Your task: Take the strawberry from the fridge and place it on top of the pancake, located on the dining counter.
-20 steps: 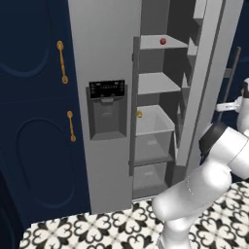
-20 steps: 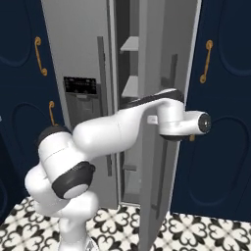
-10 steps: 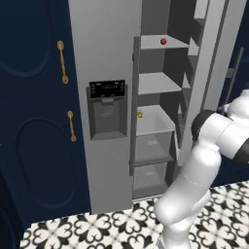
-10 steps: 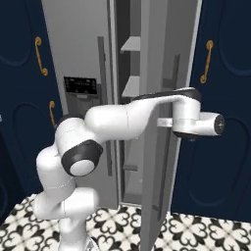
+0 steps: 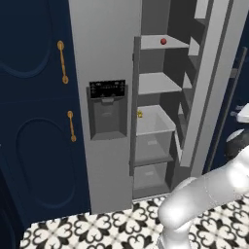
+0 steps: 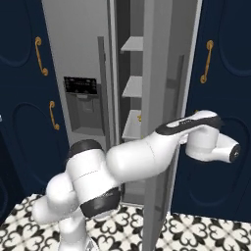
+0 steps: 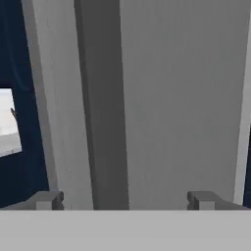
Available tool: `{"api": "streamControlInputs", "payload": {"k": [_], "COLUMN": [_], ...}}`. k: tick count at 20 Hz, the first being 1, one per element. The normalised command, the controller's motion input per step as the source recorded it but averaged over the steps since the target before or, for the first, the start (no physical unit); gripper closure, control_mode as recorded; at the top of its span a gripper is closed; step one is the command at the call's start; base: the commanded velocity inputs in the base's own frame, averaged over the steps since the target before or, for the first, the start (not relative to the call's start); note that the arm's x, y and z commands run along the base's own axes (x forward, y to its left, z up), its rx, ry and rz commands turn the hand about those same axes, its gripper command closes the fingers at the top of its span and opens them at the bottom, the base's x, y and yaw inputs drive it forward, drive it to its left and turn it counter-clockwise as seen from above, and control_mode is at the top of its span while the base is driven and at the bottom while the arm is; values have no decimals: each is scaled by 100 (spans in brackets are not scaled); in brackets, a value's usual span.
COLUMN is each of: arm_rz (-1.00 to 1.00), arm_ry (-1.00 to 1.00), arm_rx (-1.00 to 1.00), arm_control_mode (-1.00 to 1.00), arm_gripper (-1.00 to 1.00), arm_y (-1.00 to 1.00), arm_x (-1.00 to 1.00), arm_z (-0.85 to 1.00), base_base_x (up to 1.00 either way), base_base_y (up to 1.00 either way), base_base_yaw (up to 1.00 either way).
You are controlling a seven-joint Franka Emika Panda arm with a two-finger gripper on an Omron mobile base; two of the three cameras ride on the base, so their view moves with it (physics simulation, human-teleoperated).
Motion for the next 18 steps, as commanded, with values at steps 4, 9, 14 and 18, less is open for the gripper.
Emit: {"api": "streamControlInputs", "payload": {"k": [4,9,14,18], "arm_rz": [0,-9,-4,-7], "arm_ry": [0,7,40,61], "arm_rx": [-6,-30,-50,-52], "arm_control_mode": [-100,-100,-100,-100], "arm_gripper": [-100,-100,-100,-100], "arm_y": [-1,69,100,100], "arm_x": [-97,-99,-47,9], "arm_z": [26,57,51,23], "base_base_x": [0,0,0,0], "base_base_y": [0,0,0,0], "base_base_yaw": [0,0,0,0]}}
